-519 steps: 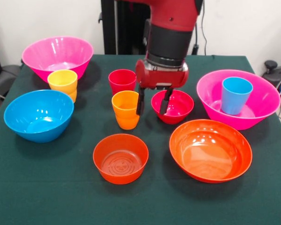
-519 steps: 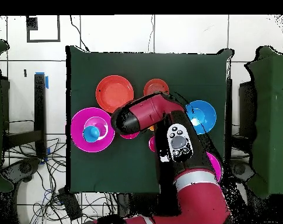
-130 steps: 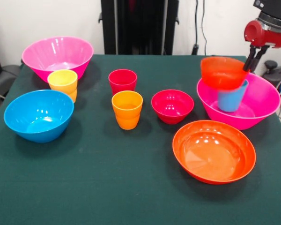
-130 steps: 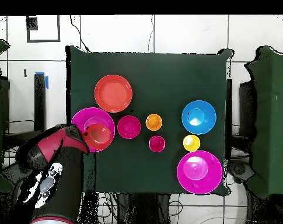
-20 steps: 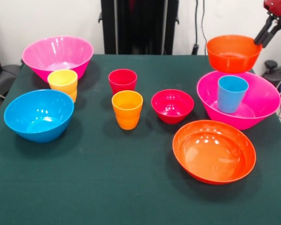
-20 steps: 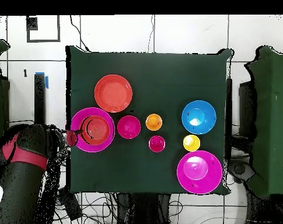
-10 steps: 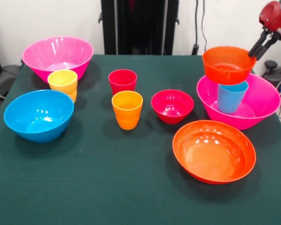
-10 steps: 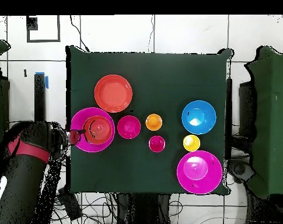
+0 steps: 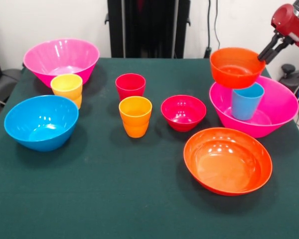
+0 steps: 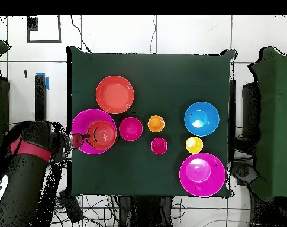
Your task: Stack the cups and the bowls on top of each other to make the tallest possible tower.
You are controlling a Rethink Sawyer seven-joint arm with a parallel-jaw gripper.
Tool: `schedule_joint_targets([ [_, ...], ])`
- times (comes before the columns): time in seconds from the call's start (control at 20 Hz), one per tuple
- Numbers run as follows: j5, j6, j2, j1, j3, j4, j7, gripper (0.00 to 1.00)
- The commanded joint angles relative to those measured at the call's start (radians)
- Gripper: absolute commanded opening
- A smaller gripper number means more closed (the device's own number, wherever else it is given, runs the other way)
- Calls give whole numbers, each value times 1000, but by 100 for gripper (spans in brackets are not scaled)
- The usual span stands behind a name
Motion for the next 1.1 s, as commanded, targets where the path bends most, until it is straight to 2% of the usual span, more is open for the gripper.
schedule_joint_targets([
  [0.05, 16, 127, 31, -19, 83, -73, 79, 0],
  [0.7, 42, 178, 95, 7, 94, -171, 147, 0],
  [1.1, 52, 165, 88, 4, 94, -165, 138, 0],
])
